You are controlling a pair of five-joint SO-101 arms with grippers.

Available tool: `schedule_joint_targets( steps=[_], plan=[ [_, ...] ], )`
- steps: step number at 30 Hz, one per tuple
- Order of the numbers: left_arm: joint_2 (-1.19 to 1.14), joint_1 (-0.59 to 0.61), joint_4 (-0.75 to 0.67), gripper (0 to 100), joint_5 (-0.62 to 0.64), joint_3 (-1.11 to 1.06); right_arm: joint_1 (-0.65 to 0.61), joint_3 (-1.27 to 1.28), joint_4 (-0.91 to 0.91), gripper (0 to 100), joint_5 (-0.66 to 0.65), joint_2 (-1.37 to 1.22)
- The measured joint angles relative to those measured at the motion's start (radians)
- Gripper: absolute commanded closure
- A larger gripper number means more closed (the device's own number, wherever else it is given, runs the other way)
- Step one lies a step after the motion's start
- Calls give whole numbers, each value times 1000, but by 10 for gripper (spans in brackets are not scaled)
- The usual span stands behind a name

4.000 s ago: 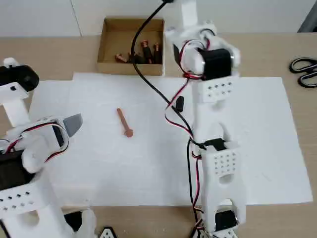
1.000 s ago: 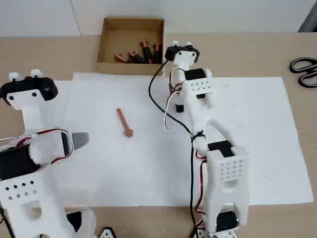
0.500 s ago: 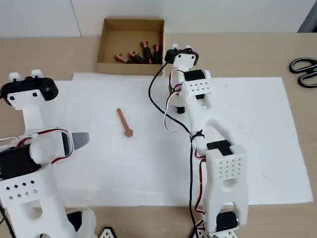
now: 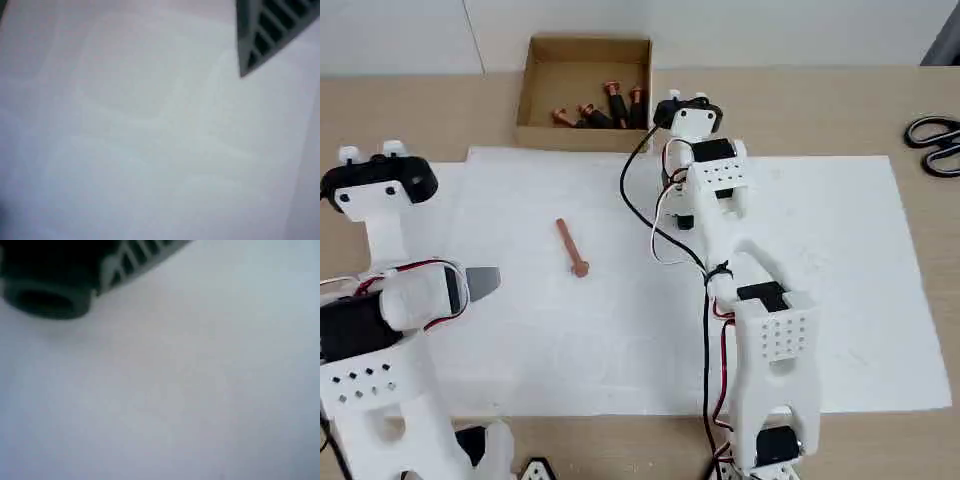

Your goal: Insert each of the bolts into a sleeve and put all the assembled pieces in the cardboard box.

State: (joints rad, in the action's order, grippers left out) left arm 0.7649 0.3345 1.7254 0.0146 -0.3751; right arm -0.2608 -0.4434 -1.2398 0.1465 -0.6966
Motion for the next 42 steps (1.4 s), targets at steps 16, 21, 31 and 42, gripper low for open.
schedule_joint_targets(
  steps=[16, 21, 31, 42],
  plan=[
    [0, 0, 0, 698, 0, -3, -3, -255, -411, 992, -20, -23],
    [0, 0, 0, 698, 0, -3, -3, -258, -436, 991, -20, -28],
    [0, 0, 0, 698, 0, -3, -6, -265, -436, 875, -20, -129],
    [0, 0, 0, 698, 0, -3, -8, -276, -446, 872, -23, -132]
  ],
)
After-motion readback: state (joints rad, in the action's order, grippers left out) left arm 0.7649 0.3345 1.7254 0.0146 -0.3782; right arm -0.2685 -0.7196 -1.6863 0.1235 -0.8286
